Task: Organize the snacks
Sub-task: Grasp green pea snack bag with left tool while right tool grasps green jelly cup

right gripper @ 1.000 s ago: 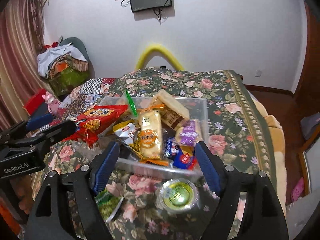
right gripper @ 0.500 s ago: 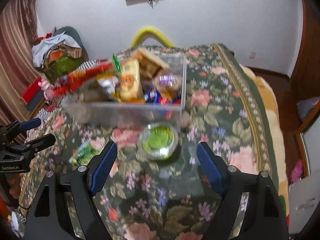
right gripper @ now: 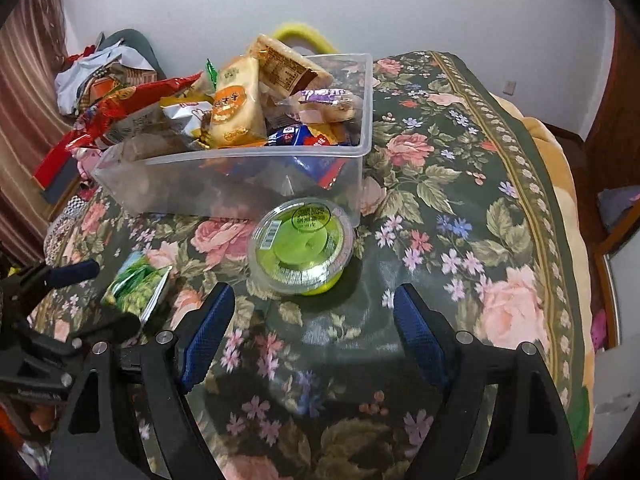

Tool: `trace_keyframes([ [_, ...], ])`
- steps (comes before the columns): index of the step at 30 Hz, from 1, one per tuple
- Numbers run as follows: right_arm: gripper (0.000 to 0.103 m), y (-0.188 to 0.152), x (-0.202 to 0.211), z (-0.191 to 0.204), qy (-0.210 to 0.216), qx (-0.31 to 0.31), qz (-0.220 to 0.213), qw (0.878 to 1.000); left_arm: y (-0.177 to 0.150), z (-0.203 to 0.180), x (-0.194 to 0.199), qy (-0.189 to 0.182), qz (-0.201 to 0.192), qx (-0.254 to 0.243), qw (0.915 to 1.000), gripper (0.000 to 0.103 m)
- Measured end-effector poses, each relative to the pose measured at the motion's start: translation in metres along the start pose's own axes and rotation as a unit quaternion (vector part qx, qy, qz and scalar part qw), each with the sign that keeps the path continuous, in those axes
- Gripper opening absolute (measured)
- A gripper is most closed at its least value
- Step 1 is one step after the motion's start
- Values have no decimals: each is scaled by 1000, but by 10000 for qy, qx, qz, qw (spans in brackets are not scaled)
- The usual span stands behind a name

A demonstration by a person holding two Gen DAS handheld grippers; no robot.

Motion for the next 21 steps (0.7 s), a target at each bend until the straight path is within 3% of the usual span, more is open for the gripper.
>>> trace_keyframes([
  [9, 78, 9, -19, 2, 12, 75, 32, 10000, -6, -4, -21, -10, 21, 117, 9999, 94],
  [11, 73, 10, -22, 3, -56, 128, 13, 9999, -5, -4, -22, -4, -52, 153, 9999, 88],
  [13, 64, 11, -24, 4, -96, 196, -7, 9998, -4, -1, -19, -26, -112, 169, 9998, 71],
  [15, 58, 12, -25, 5, -117, 249, -14, 9996, -1, 1, -17, -65, -159, 176, 9997, 61],
  [16, 52, 12, -25, 5, -116, 271, -30, 9996, -1, 2, -17, -92, -164, 168, 9997, 58],
  [21, 49, 12, -23, 7, -93, 245, -32, 9997, -4, 2, -9, -143, -214, 35, 9997, 52],
])
Point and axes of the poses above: each gripper's, at about its wrist camera, not at the fingertips, and x roughly against the way its jaws point, z to its left, y to its top, the point moved 6 cm from there along -x, roughly the way its jaws point, and after that the axes turned 7 degrees about x, right-handed, at the moved point
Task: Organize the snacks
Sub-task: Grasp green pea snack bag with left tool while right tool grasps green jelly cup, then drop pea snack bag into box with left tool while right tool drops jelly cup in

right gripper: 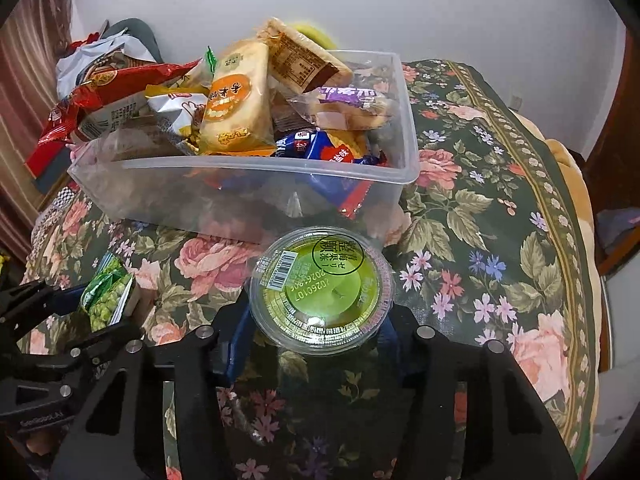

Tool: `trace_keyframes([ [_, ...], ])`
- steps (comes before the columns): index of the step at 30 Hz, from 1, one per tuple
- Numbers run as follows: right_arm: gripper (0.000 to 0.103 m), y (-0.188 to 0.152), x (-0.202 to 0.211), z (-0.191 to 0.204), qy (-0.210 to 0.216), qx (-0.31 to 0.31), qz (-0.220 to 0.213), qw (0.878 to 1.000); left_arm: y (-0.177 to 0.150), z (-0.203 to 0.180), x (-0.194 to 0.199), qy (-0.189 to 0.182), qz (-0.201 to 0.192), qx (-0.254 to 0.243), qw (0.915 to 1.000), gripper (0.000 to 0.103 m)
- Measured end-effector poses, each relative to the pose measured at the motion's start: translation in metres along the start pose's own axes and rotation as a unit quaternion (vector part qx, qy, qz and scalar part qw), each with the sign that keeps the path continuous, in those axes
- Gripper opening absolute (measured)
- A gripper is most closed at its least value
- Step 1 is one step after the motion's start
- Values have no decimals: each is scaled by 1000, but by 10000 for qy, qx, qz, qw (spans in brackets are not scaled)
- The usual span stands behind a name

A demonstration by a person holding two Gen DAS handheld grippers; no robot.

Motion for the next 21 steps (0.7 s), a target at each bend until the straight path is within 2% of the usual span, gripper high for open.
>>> trace_keyframes([
  [4, 44, -2, 8, 4, 156, -73, 21, 9998, -1, -1, 11, -39, -14, -31, 10000, 51],
  [9, 43, -5, 26, 9, 154, 2, -90, 9998, 10, -4, 35, -84, -202, -43, 9998, 50],
  [21, 43, 27, 81, 12, 196, 18, -720, 9972, 56, -24, 91, -213, -854, -221, 9959, 50],
])
Point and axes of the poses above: each gripper's, at about its wrist camera, not at the fingertips, and x roughly against the way its jaws point, z to its left, y to its top, the point moved 6 cm from there along -x, roughly the way its jaws point, and after that the axes turned 7 degrees about x, right-handed, at the moved point
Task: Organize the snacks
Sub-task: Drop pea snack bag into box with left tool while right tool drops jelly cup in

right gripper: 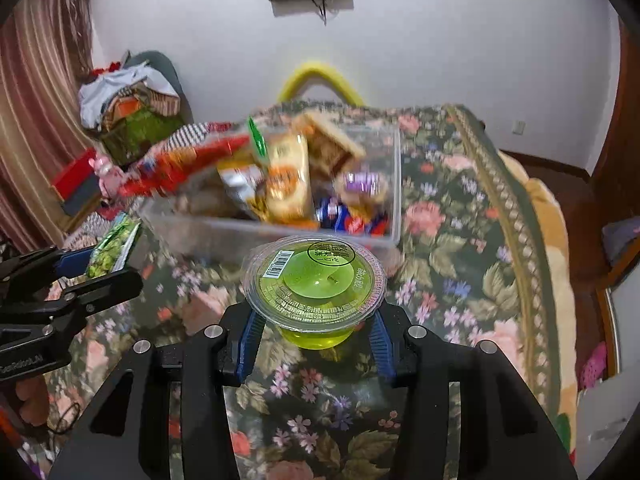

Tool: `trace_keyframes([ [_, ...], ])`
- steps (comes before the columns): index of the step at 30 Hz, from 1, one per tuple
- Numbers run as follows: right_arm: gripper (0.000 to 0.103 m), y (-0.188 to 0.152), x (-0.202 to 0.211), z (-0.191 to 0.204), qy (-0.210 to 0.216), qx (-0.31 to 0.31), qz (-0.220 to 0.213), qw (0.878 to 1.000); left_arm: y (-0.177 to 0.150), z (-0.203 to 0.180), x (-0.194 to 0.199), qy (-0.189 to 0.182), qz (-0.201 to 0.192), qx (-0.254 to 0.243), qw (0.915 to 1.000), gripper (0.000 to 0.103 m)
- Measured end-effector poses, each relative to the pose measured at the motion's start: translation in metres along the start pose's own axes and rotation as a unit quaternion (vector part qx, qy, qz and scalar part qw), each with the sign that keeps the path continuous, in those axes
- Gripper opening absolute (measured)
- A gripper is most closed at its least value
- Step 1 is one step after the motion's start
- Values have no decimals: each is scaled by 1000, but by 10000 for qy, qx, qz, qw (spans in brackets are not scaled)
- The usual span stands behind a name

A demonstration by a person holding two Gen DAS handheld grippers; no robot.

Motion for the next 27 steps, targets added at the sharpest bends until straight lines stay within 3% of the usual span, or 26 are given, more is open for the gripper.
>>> trace_keyframes([
  [14, 44, 45, 8, -14, -99, -31, -511, 9986, 80, -22, 17, -197, -600, -5, 9980, 50],
  [27, 44, 66, -43, -26, 3, -223, -276, 9994, 106, -17, -49, 190, -213, -84, 9996, 51],
])
Point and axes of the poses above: each gripper's, at about its wrist camera, not at the fingertips, and x roughly against the way its jaws point, z to its left, y to its top, the point moved 6 cm from there along -x, roughly the way its jaws point, and after that the axes turned 7 degrees about x, right-handed, at the moved point
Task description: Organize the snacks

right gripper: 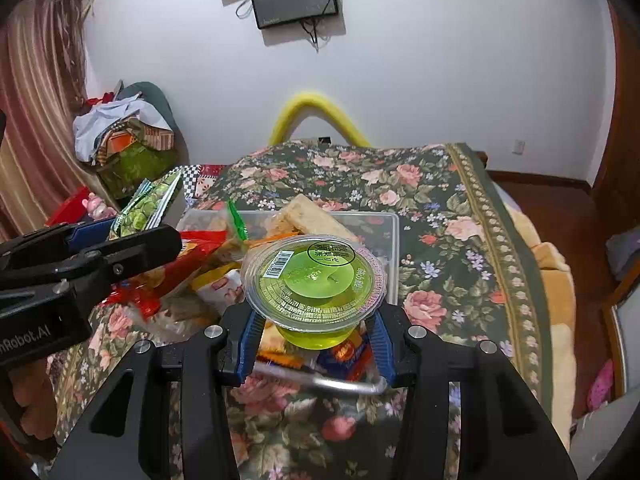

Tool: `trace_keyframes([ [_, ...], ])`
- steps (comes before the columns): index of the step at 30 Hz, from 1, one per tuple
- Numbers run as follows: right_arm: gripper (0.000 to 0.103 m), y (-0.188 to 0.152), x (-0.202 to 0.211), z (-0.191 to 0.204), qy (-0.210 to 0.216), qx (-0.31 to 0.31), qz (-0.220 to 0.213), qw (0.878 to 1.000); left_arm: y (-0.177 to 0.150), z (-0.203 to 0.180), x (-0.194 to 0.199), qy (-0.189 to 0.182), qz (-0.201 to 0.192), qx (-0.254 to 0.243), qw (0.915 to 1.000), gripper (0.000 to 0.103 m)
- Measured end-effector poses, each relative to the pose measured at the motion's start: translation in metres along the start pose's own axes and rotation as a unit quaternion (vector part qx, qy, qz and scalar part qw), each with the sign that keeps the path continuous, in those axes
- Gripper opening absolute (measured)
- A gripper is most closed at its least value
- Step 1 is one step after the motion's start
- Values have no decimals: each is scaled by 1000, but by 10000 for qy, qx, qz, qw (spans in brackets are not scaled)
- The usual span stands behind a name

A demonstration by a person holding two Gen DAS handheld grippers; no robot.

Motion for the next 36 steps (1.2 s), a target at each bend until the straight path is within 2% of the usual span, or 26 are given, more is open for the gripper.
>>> trace_keyframes([
  [8, 44, -1, -21, -3, 55, -22, 208, 9998, 0, 8, -29, 182, 182, -28, 9997, 52],
  [12, 44, -7, -24, 2, -40, 212, 297, 9993, -5, 6, -38, 34, 386, 20, 9992, 56],
  [16, 45, -7, -21, 2, -43, 206, 339, 9992, -9, 6, -44, 136, 448, 9, 9989, 60],
  [17, 46, -6, -21, 1, -19, 195, 352, 9992, -9, 7, -45, 105, 472, 42, 9988, 60],
  [19, 55, -5, -18, 0, -35, 183, 335, 9993, -8, 7, -44, 93, 465, 70, 9988, 62],
  [25, 70, -3, -3, 1, -175, 293, 175, 9993, 0, 4, -26, 50, 246, 31, 9997, 68],
  [36, 70, 3, 46, 2, -102, 166, -102, 9998, 16, 1, 45, -41, -340, 96, 9994, 68],
])
Point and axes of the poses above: each gripper's, at about its wrist camera, not at the fingertips, and x roughly against the way its jaws point, z to its left, y to its top, the point moved 6 cm from there along -x, roughly the way its jaws point, and after that the axes turned 7 degrees about x, right-handed, at the moved point
